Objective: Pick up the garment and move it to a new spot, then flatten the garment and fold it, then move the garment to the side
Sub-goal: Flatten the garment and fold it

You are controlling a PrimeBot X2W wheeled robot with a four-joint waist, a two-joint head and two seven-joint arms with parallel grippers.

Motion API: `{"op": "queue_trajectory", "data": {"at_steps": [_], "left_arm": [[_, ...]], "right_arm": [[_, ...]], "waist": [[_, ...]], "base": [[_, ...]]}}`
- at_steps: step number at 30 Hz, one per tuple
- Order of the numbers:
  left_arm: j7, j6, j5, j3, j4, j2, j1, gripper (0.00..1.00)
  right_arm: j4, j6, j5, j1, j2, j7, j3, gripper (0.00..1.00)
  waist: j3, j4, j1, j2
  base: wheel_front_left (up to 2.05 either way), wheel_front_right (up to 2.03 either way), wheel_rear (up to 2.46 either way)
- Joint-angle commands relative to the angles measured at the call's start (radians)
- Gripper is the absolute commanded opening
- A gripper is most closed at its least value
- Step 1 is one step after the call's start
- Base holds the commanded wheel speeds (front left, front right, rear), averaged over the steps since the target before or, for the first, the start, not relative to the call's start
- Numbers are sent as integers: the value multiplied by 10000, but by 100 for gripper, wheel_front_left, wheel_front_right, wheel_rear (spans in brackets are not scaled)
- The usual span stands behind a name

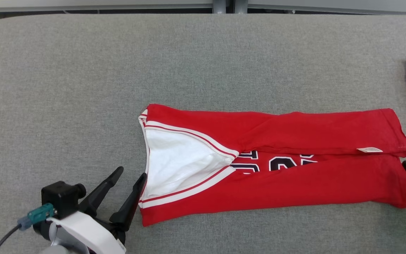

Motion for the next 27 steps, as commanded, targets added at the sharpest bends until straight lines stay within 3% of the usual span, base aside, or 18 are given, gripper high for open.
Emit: {"op": "queue_trajectory", "data": {"at_steps": [1, 5, 9, 10, 11, 16, 27], "left_arm": [[-349, 201, 126, 131, 109, -90, 249, 100], [-1047, 1140, 850, 1057, 467, -1030, 1058, 100], [-1061, 1767, 2897, 2787, 297, -2577, 1977, 100], [-1067, 1722, 3970, 3328, 242, -3300, 2321, 100], [-1068, 1618, 4456, 3495, 280, -3646, 2488, 100], [-1057, 718, 5863, 3566, 898, -4831, 2850, 100], [-1059, -517, 7155, 4542, 1508, -6016, 3166, 100]], "right_arm": [[-104, -6, 65, 283, 57, -389, 11, 100], [14, -5, -215, 1033, 254, -2168, 11, 100], [752, -5, -614, 923, 416, -3289, 73, 100], [1243, -5, -709, 578, 505, -3469, 163, 100], [1540, -5, -749, 371, 530, -3518, 212, 100], [3167, -5, -914, -748, 638, -3613, 214, 100], [5350, -6, -1467, -1390, 603, -3218, 326, 100]], "waist": [[-264, 39, 0, -1], [-529, 171, 0, -1], [-751, 385, 0, -1], [-849, 514, 0, -1], [-887, 576, 0, -1], [-1002, 942, 0, -1], [-1066, 1400, 0, -1]], "base": [[0, 0, 0], [0, 0, 0], [0, 0, 0], [0, 0, 0], [0, 0, 0], [0, 0, 0], [0, 0, 0]]}}
